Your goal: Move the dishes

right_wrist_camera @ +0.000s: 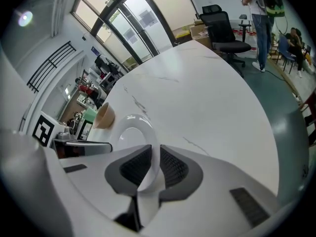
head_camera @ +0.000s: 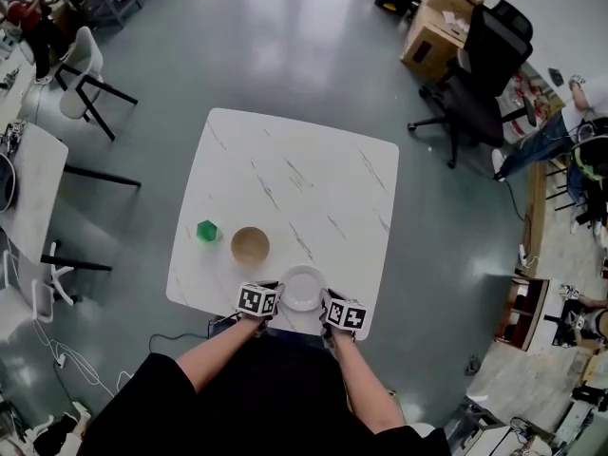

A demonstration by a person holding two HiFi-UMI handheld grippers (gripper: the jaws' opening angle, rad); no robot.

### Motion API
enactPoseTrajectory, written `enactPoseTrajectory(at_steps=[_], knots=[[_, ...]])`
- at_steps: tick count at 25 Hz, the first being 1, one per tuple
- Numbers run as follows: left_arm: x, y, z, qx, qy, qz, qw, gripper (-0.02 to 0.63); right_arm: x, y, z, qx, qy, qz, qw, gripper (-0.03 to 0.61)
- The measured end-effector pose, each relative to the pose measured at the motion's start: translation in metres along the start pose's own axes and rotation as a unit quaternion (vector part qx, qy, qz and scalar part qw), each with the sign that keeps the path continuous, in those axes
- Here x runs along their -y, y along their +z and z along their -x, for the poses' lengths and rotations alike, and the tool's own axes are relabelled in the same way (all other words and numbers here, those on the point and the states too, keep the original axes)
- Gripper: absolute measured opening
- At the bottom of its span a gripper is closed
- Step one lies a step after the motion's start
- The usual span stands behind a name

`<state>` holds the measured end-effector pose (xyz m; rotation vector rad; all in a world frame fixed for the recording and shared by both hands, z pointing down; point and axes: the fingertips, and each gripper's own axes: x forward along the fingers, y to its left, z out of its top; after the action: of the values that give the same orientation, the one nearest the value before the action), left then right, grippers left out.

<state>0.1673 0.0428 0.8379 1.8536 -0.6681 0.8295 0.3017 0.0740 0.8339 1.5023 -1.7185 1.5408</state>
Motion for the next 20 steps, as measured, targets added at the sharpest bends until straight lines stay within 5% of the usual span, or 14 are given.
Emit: enactPoseTrajectory(at_steps=[20], knots=[[-0.105,-0.035,0.118,0.019,0.023,0.025,0.9992,0.063,-0.146,-0.03,-0.058,-0.054,0.046,0.05,0.996,0.071]])
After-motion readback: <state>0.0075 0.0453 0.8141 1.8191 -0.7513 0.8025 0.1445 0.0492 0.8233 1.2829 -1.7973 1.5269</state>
